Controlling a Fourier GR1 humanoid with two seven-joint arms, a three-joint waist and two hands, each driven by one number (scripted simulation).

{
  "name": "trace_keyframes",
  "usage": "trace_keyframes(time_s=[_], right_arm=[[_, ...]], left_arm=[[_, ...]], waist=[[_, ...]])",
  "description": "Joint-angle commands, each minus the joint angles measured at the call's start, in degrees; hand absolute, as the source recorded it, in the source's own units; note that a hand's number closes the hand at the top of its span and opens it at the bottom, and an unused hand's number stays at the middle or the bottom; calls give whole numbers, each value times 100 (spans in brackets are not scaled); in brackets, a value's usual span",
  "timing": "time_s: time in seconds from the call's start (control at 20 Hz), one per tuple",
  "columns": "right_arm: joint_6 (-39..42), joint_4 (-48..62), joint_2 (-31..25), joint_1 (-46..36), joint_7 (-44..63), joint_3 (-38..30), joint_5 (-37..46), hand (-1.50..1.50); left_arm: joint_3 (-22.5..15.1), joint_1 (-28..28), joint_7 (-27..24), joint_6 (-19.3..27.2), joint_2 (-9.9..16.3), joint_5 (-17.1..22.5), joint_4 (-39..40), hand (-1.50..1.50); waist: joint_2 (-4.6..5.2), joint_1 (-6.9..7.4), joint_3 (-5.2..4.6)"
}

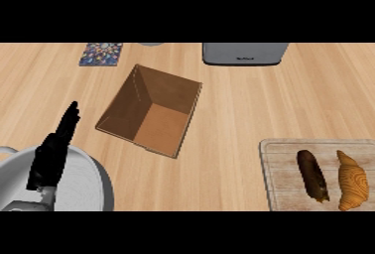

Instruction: Pick the croissant from the cutting board and place it in the cardboard box

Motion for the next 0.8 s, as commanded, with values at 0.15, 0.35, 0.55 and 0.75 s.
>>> trace_keyframes(time_s=[0.15, 0.35, 0.55, 0.75], right_arm=[[244, -179, 792, -442, 1202, 581, 695, -150], [658, -399, 806, -450, 1483, 304, 723, -150], [336, 248, 1045, -72, 711, 395, 1337, -150], [950, -48, 1210, -432, 1280, 196, 1255, -150]], left_arm=[[180, 78, 125, -282, -79, -74, -99, 0], [350, -20, -81, -424, -244, -98, 393, 0], [430, -69, -174, -419, -372, -272, 525, 0], [340, -37, -73, -269, -644, -605, 332, 0]], waist=[[14, 2, -2], [13, -30, -5], [14, -48, -2], [12, -31, -3]])
